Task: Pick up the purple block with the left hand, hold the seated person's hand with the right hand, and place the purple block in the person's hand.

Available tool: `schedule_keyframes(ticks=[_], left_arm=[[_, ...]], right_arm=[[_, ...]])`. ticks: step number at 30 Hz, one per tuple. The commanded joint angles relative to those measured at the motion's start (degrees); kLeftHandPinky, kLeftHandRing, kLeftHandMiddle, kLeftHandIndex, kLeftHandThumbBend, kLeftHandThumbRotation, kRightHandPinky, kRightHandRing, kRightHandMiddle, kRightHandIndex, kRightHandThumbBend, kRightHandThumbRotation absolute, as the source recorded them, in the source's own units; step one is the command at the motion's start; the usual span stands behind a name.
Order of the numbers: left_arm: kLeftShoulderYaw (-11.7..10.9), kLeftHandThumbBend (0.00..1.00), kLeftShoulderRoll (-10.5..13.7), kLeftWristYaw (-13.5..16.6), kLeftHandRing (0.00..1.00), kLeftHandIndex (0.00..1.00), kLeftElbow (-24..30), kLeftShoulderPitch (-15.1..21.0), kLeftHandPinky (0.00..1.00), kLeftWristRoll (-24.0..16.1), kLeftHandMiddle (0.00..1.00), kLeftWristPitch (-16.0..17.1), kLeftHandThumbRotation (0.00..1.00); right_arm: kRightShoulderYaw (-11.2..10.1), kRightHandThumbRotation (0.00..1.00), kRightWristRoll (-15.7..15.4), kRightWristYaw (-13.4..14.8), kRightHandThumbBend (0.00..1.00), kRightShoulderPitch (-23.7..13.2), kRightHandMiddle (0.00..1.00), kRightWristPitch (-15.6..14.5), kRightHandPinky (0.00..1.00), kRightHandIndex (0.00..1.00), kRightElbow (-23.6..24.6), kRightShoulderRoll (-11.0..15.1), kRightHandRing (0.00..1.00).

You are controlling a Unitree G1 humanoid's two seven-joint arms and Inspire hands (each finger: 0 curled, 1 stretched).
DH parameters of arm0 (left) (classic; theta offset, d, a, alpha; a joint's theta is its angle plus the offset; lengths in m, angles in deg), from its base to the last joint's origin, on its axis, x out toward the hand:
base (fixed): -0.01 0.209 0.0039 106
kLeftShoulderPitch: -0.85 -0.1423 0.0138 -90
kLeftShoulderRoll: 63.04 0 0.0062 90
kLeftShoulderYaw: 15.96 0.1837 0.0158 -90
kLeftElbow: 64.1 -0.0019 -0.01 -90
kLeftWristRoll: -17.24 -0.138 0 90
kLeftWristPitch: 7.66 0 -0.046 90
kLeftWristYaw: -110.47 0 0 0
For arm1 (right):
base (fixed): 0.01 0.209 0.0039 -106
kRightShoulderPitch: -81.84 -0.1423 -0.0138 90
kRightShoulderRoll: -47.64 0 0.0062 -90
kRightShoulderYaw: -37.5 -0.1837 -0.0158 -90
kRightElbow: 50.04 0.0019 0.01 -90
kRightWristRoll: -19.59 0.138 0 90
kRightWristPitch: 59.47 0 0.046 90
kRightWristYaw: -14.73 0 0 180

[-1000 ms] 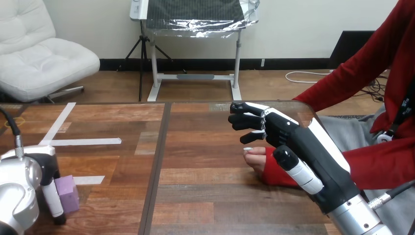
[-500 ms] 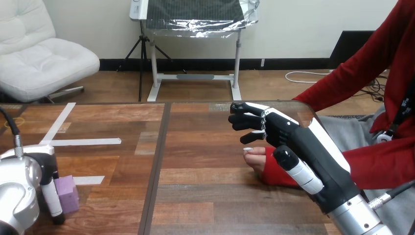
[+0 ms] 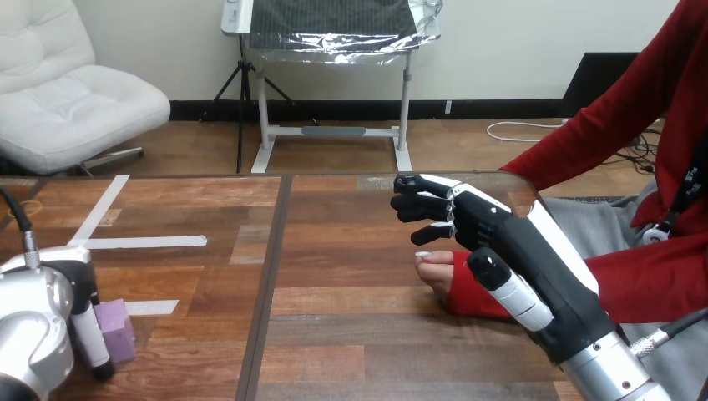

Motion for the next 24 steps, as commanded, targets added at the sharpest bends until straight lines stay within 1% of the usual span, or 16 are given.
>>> schedule_keyframes(ticks=[1, 10, 16, 22, 24], left_arm=[[-2.0, 0.92, -0.2, 3.4, 0.69, 0.58, 2.7, 1.2, 0.5, 0.4, 0.7, -0.2, 0.0], [-2.5, 0.87, -0.1, 4.8, 0.74, 0.58, 4.1, 0.3, 0.56, 1.4, 0.74, -0.6, 0.0], [-2.5, 0.85, -0.2, 5.7, 0.72, 0.57, 3.8, 0.4, 0.57, 2.0, 0.73, -0.6, 0.0], [-2.0, 0.83, -0.5, 6.4, 0.71, 0.58, 2.5, 1.0, 0.59, 2.2, 0.72, -0.4, 0.0], [-1.8, 0.82, -0.5, 6.6, 0.69, 0.58, 2.3, 1.1, 0.58, 2.2, 0.7, -0.3, 0.0]], right_arm=[[-1.0, 1.0, 1.2, 0.1, 1.0, -2.8, 0.79, 0.6, 0.69, 0.81, 1.5, 0.1, 0.78], [-1.0, 1.0, 1.0, 0.1, 1.0, -2.8, 0.79, 0.4, 0.69, 0.81, 1.7, 0.1, 0.79], [-1.1, 1.0, 0.8, 0.2, 1.0, -2.6, 0.79, 0.3, 0.69, 0.81, 2.1, 0.2, 0.79], [-1.1, 1.0, 1.0, 0.0, 1.0, -2.6, 0.79, 0.3, 0.69, 0.81, 2.1, 0.2, 0.79], [-1.1, 1.0, 1.0, 0.0, 1.0, -2.6, 0.79, 0.4, 0.69, 0.81, 2.0, 0.3, 0.79]])
